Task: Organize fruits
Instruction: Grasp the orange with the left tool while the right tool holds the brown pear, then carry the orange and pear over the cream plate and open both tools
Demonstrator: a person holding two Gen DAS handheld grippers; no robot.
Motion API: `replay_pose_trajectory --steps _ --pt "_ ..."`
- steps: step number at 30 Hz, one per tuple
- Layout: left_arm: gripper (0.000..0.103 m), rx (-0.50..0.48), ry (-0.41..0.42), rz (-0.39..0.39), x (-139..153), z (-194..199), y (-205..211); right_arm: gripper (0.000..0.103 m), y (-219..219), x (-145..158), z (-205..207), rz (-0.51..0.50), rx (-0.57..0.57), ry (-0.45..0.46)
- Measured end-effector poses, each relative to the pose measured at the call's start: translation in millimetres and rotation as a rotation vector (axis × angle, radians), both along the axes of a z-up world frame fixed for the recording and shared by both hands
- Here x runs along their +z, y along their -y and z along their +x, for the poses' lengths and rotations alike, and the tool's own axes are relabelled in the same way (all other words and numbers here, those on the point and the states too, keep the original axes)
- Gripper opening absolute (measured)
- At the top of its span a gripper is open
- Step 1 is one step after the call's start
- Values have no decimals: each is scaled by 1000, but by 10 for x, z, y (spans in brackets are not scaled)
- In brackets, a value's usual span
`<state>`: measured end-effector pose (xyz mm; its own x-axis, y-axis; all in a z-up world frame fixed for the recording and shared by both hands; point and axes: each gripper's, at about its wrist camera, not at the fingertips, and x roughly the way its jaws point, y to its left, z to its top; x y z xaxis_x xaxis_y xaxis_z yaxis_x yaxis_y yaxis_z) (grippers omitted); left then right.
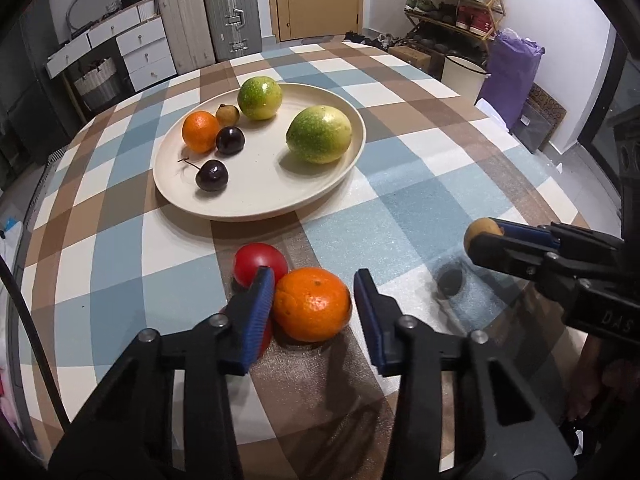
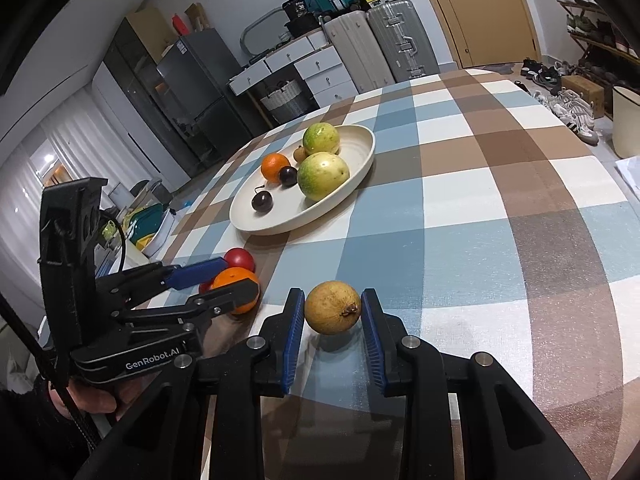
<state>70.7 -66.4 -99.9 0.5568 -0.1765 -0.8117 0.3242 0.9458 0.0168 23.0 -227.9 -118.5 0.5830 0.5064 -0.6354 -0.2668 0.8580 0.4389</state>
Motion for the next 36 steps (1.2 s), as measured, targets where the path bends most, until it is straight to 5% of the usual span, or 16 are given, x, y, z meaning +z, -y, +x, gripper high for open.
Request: replay_pose_trajectory --steps 23,36 --pt "36 7 0 -64 101 -28 -59 29 -3 35 19 3 -5 11" --pt "36 41 28 -185 417 15 -336 29 -155 277 227 -7 34 65"
